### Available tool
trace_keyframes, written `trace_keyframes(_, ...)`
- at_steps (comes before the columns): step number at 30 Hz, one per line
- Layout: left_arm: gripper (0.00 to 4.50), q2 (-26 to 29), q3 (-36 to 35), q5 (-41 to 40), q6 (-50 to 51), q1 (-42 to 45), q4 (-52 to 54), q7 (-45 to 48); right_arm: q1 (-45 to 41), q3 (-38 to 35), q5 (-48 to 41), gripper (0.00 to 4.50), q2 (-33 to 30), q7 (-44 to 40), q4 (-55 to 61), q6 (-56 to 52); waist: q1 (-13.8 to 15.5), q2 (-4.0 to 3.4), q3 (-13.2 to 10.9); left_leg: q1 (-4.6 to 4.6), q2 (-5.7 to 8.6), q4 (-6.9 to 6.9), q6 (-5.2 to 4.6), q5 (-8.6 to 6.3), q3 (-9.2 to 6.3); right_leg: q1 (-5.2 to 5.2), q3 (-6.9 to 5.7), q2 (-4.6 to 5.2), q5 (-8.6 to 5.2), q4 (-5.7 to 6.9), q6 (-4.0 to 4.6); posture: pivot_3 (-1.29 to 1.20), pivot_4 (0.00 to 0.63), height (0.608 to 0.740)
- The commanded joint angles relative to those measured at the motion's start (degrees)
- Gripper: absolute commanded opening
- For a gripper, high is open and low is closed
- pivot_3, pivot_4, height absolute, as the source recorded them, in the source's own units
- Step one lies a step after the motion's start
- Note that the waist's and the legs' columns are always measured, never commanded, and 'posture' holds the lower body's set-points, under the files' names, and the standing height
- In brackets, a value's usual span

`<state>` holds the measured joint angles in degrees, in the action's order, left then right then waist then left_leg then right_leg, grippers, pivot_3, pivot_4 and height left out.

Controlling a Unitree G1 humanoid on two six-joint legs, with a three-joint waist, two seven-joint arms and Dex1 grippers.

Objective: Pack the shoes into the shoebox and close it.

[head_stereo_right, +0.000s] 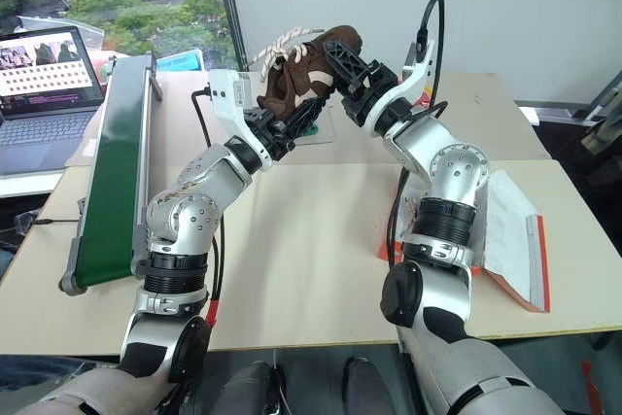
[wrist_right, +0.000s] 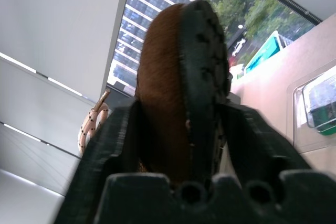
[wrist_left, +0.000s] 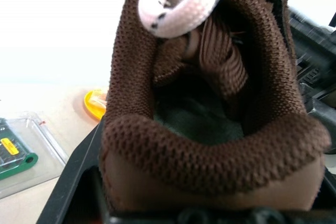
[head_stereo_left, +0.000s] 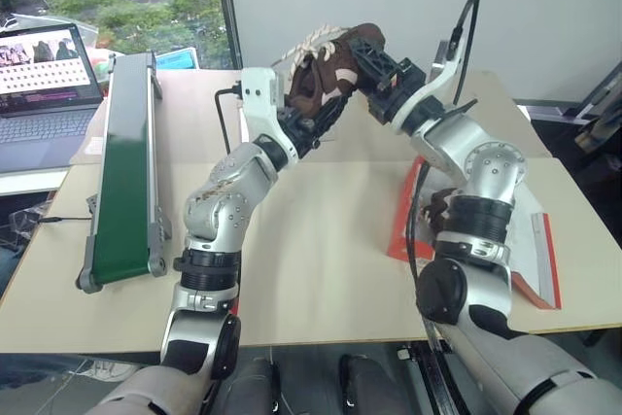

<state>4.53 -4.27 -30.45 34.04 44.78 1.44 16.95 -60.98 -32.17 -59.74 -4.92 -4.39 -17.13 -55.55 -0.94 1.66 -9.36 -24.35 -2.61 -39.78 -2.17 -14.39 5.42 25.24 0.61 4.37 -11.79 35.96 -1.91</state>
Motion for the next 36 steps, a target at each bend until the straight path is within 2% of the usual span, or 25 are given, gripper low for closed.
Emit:
trace_keyframes(1, 2.62, 0.16, -0.12, 0.05, -0.63, 2.45, 1.43, 0.15, -0.52, 1.19, -1.72, 1.11, -0.90, -0.12, 3.02, -0.03, 0.01, 0.00, 0.00, 0.00, 0.00, 0.00, 0.00, 0.00, -0.01, 0.00, 0.00, 0.00, 0.00, 0.00, 0.00, 0.00, 0.150, 0.740)
trace_keyframes(3, 2.62, 0.26, -0.34, 0.10, -0.52, 2.65, 1.30, -0.23, -0.60, 1.42, -1.39, 0.58, -1.24, -0.09, 2.78, 0.45, 0.02, 0.00, 0.00, -0.01, 0.00, 0.01, 0.00, 0.00, -0.02, 0.00, 0.00, 0.00, 0.00, -0.01, 0.00, 0.00, 0.150, 0.740)
trace_keyframes(5, 2.62, 0.17, -1.01, -0.37, -0.39, 2.93, 1.33, -0.50, -0.75, 1.79, -0.84, 0.46, -1.92, -0.26, 2.35, 1.00, 0.02, 0.00, 0.00, -0.01, 0.00, 0.01, -0.01, 0.00, -0.03, 0.00, 0.00, 0.00, 0.00, -0.02, 0.00, 0.00, 0.150, 0.740)
trace_keyframes(7, 3.63, -0.18, -2.90, -2.70, -0.36, 3.38, 1.64, 0.04, -1.13, 2.48, 0.63, 0.46, -3.31, -0.75, 1.70, 2.33, 0.02, 0.00, 0.00, -0.01, 0.00, 0.01, -0.01, 0.00, -0.03, 0.01, 0.00, 0.00, 0.00, -0.02, 0.00, 0.00, 0.150, 0.740)
trace_keyframes(10, 4.50, 0.33, -3.94, -4.07, -0.05, 4.33, 2.23, 0.41, -1.75, 4.49, 5.23, 0.43, -6.09, -2.05, 0.55, 6.76, 0.02, 0.00, -0.01, -0.02, 0.00, 0.00, -0.01, 0.00, -0.04, 0.01, 0.00, 0.00, 0.00, -0.03, 0.00, 0.00, 0.150, 0.740)
trace_keyframes(13, 4.50, 1.14, -5.46, -4.37, 0.57, 6.21, 2.36, -1.36, -3.91, 5.95, 11.05, 0.42, -11.40, -3.67, -2.43, 12.21, 0.30, -0.02, -0.02, -0.03, 0.05, -0.01, -0.02, -0.01, -0.03, -0.01, -0.02, 0.01, 0.00, -0.04, -0.01, 0.00, 0.150, 0.740)
trace_keyframes(17, 4.50, 3.06, -6.44, -6.13, 2.58, 5.61, 4.03, -0.29, -5.35, 8.60, 16.63, 0.41, -19.44, -6.34, -4.77, 12.98, 0.28, -0.07, -0.05, -0.06, 0.08, 0.02, -0.09, -0.02, -0.04, -0.01, 0.01, 0.04, -0.01, -0.17, -0.05, 0.00, 0.150, 0.740)
trace_keyframes(20, 4.50, 4.47, -7.81, -6.94, 3.95, 3.79, 5.21, -1.61, -5.82, 13.07, 21.40, 0.41, -27.67, -10.02, -6.19, 8.75, 0.20, -0.10, -0.06, -0.10, 0.07, 0.01, -0.08, -0.02, -0.04, 0.02, 0.04, 0.04, -0.02, -0.21, -0.08, 0.00, 0.150, 0.740)
trace_keyframes(24, 4.50, 5.17, -9.19, -7.42, 4.66, 1.56, 6.22, -3.38, -4.36, 18.38, 24.86, 0.41, -35.41, -14.78, -5.68, 1.99, 0.17, -0.11, -0.08, -0.08, 0.07, 0.03, -0.11, -0.03, -0.02, 0.02, 0.10, 0.03, -0.03, -0.23, -0.08, 0.00, 0.150, 0.740)
trace_keyframes(29, 4.50, 5.36, -8.74, -6.85, 4.53, 0.49, 6.02, -4.34, -1.44, 17.51, 25.78, 0.41, -39.68, -18.30, -8.70, -2.89, 0.16, -0.10, -0.08, 0.00, 0.09, 0.01, -0.12, -0.04, -0.01, -0.02, 0.15, 0.03, -0.02, -0.21, -0.08, 0.00, 0.150, 0.740)
trace_keyframes(33, 4.50, 5.96, -7.43, -5.55, 4.45, 0.20, 5.99, -4.75, 7.26, 20.57, 26.25, 0.41, -43.58, -26.00, -6.41, -6.30, 0.59, -0.10, -0.08, -0.01, 0.11, 0.02, -0.12, -0.04, -0.02, -0.08, 0.10, 0.03, -0.02, -0.20, -0.08, 0.00, 0.150, 0.740)
trace_keyframes(36, 4.50, 5.73, -8.01, -5.57, 4.59, -0.14, 6.08, -5.92, 12.36, 20.16, 25.34, 0.41, -44.24, -28.85, -5.21, -8.58, 0.92, -0.11, -0.08, -0.05, 0.11, 0.00, -0.13, -0.05, -0.01, -0.06, 0.13, 0.04, -0.02, -0.25, -0.10, 0.00, 0.150, 0.740)
